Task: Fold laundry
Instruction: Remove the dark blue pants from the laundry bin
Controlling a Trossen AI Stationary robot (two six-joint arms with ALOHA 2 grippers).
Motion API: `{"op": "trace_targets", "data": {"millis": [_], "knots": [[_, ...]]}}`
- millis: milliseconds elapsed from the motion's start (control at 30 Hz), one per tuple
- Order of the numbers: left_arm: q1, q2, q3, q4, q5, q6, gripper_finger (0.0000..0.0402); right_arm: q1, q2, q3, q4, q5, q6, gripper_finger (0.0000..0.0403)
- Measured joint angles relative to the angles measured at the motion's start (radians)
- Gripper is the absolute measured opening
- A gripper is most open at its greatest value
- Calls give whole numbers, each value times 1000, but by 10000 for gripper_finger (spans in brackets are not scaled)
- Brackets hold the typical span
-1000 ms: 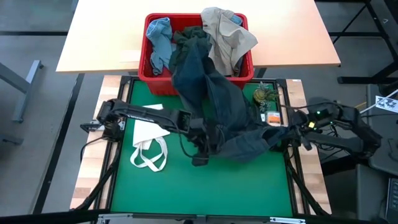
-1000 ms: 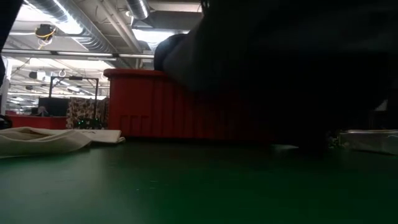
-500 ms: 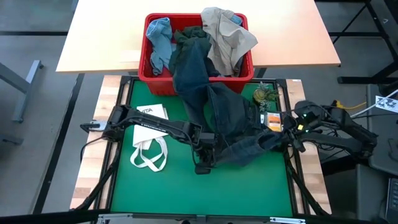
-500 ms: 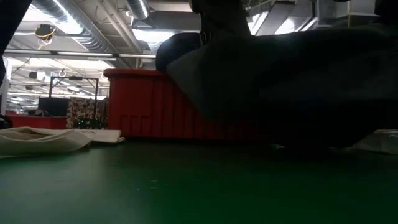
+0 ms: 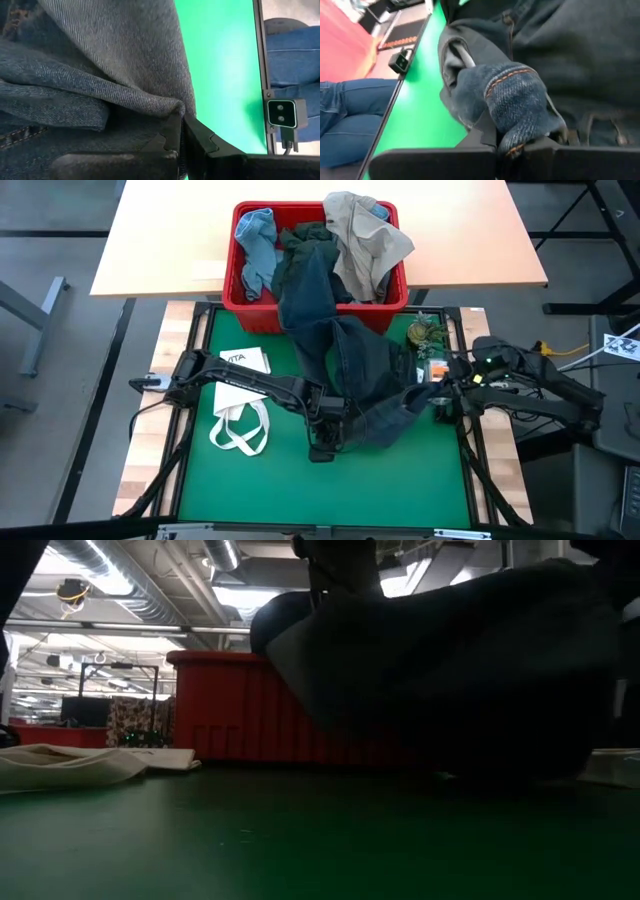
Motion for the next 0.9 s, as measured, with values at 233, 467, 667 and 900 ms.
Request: {"op": "trace_targets", "data": {"millis": [233,467,667,900], "knots": [[-1,0,0,-13,1,1,0,164,13,-134,223,45,79,2],[-1,0,0,-13,1,2,0,512,42,-136,286,296,235,2],[-1,0,0,-33,9,-14,0,877,140,-136,295,512,435,2],[-5,0,0,-54,64,-51,0,1215,327,-132,426,607,659,2]]}}
